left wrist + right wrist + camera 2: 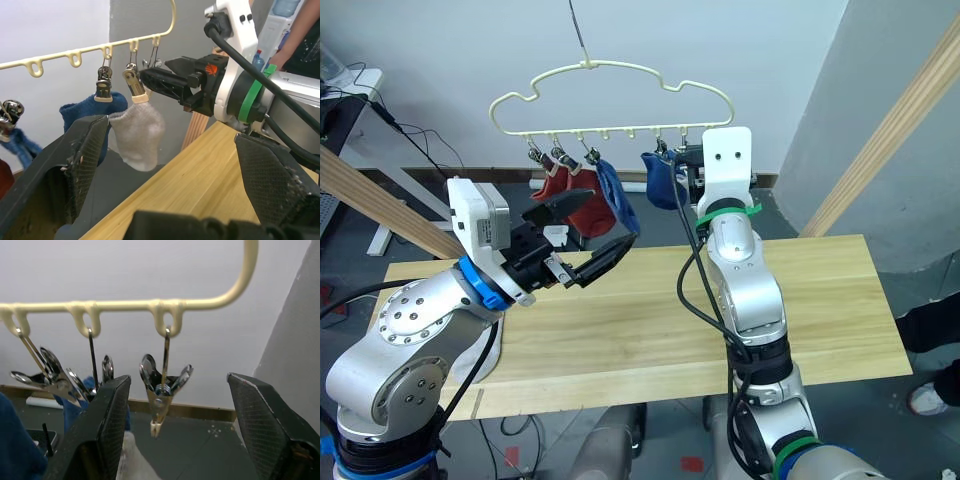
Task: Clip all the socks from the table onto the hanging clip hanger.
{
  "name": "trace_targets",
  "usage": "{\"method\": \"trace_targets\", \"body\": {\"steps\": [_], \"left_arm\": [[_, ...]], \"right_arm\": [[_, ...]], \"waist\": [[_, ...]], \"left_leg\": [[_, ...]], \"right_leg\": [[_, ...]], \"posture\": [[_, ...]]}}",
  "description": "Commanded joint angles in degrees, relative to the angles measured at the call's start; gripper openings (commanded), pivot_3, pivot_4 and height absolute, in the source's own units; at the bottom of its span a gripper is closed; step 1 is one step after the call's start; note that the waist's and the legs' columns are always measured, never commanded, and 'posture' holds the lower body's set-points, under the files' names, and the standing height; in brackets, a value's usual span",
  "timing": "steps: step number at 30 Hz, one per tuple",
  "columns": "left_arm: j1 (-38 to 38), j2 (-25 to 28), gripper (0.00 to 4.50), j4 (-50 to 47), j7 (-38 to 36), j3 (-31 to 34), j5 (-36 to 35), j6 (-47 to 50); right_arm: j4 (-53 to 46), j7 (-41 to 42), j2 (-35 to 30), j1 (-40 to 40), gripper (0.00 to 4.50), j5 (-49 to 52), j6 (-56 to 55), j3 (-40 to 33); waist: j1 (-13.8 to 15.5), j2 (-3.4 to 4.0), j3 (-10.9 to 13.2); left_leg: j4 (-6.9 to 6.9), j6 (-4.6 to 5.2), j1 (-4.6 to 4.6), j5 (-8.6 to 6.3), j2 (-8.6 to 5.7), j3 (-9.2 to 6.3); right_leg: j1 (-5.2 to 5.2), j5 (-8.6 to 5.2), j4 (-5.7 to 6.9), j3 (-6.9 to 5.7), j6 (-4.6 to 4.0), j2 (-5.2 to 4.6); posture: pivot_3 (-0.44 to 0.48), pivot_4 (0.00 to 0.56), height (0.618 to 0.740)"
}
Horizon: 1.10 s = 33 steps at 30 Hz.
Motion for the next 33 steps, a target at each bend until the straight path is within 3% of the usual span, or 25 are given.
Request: {"method": "trace_targets", "body": {"steps": [1, 10, 13, 19, 21, 33], "left_arm": [[0.51, 0.28, 4.50, -2.31, 0.35, 0.38, 0.16, -1.23], [0.86, 0.49, 4.50, -2.44, 0.08, -0.16, 0.51, -2.02], [0.95, 0.51, 4.50, -2.54, 0.17, -0.26, 0.52, -2.27], [1.36, 0.53, 4.50, -2.88, 0.22, -0.65, 0.77, -2.72], [1.54, 0.49, 4.50, -2.97, 0.30, -0.69, 0.79, -2.82], [2.23, 0.43, 4.50, -3.37, 0.74, -1.21, 0.89, -3.21]], "right_arm": [[-0.99, -0.95, 0.25, -0.70, 3.21, -1.24, -2.06, -0.35], [-0.19, -2.87, 1.16, -1.93, 3.21, -2.26, -2.74, -2.21], [-0.20, -2.44, 1.32, -1.85, 2.62, -1.98, -3.21, -2.25], [-0.27, -1.73, 1.82, -1.98, 0.53, -1.60, -4.18, -1.87], [-0.37, -1.56, 1.85, -1.89, 0.13, -1.71, -4.33, -1.73], [-0.90, 0.85, 1.47, -1.48, 0.13, -1.59, -2.38, -0.92]], "waist": [[0.00, 0.00, 0.00], [0.00, 0.00, 0.00], [0.00, 0.00, 0.00], [0.00, 0.00, 0.00], [0.00, 0.00, 0.00], [0.01, 0.00, 0.00]], "left_leg": [[0.00, 0.00, 0.00, 0.00, 0.00, 0.00], [0.00, -0.01, 0.00, 0.01, 0.00, 0.01], [0.00, -0.01, 0.00, 0.00, 0.00, 0.01], [0.00, -0.01, 0.00, 0.01, 0.00, 0.01], [0.00, -0.01, 0.00, 0.01, 0.00, 0.01], [0.00, -0.01, 0.00, 0.01, 0.00, 0.01]], "right_leg": [[0.00, 0.00, 0.00, 0.00, 0.00, 0.00], [0.00, 0.00, 0.00, 0.01, 0.00, 0.00], [0.00, 0.00, 0.00, 0.01, 0.00, 0.00], [0.00, 0.00, 0.00, 0.01, 0.00, 0.00], [0.00, 0.00, 0.00, 0.00, 0.00, 0.00], [0.00, 0.00, 0.01, 0.01, -0.01, 0.00]], "posture": [[0.054, 0.355, 0.740], [0.055, 0.350, 0.740], [0.054, 0.345, 0.740], [0.057, 0.342, 0.740], [0.056, 0.343, 0.740], [0.055, 0.343, 0.740]]}}
